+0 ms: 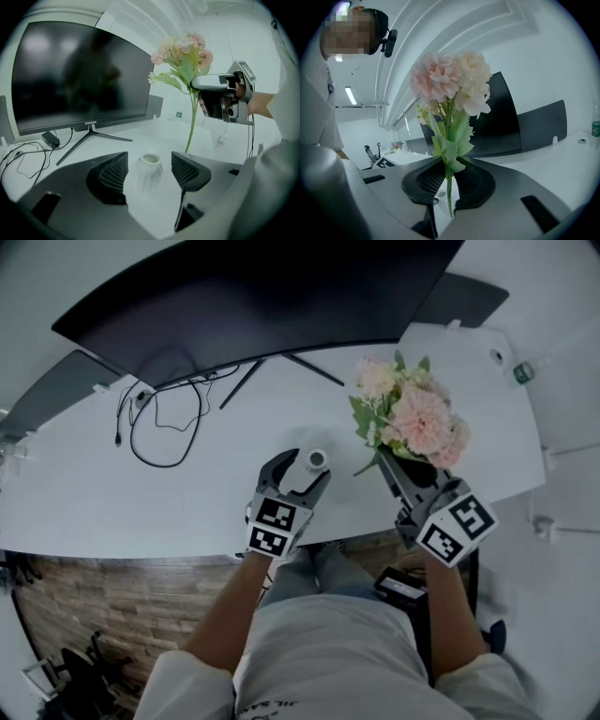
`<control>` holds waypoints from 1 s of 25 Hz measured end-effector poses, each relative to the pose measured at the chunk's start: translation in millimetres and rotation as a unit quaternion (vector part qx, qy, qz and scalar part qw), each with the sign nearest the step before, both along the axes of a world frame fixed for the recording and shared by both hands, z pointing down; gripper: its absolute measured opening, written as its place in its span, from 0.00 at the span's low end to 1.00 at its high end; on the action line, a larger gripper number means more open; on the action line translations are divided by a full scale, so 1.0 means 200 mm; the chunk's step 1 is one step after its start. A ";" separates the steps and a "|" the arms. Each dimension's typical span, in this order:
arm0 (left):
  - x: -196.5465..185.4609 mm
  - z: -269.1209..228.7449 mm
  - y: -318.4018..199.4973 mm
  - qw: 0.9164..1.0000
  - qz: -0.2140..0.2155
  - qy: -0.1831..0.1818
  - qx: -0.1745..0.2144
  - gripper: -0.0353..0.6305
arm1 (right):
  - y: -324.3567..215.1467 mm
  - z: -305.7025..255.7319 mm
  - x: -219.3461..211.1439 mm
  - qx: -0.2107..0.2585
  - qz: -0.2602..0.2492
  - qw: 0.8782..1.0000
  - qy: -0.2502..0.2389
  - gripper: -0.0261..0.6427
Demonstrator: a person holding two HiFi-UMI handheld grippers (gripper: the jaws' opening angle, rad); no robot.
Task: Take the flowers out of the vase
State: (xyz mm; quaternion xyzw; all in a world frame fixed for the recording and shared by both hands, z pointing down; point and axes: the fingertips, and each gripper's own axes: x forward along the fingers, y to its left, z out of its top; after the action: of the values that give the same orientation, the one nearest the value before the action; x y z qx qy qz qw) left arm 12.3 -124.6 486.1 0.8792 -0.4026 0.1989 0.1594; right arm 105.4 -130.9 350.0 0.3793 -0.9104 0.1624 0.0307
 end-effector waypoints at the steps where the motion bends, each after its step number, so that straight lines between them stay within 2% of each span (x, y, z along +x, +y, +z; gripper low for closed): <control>1: 0.00 -0.02 0.00 1.000 0.001 0.002 0.000 0.49 | 0.00 0.00 0.00 0.000 -0.002 1.000 0.001 0.14; 11: -0.06 -0.24 0.07 0.999 -0.016 0.025 0.015 0.46 | 0.08 -0.01 -0.03 0.000 -0.012 1.000 -0.001 0.14; 16: -0.10 -0.35 0.10 0.999 -0.033 0.025 0.030 0.34 | 0.08 -0.03 -0.03 0.002 -0.013 1.000 -0.005 0.14; 22: -0.18 -0.41 0.16 0.998 -0.054 0.012 0.035 0.11 | 0.13 -0.05 -0.04 0.005 -0.016 1.000 -0.007 0.14; 25: -0.20 -0.46 0.19 0.997 -0.056 0.015 0.041 0.06 | 0.15 -0.06 -0.05 0.008 -0.018 1.000 -0.006 0.14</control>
State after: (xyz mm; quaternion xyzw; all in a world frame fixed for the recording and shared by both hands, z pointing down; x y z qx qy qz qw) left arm -28.1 -86.4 395.0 0.8641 -0.4563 0.1600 0.1397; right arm 95.7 -100.3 338.9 0.3622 -0.9184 0.1571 0.0248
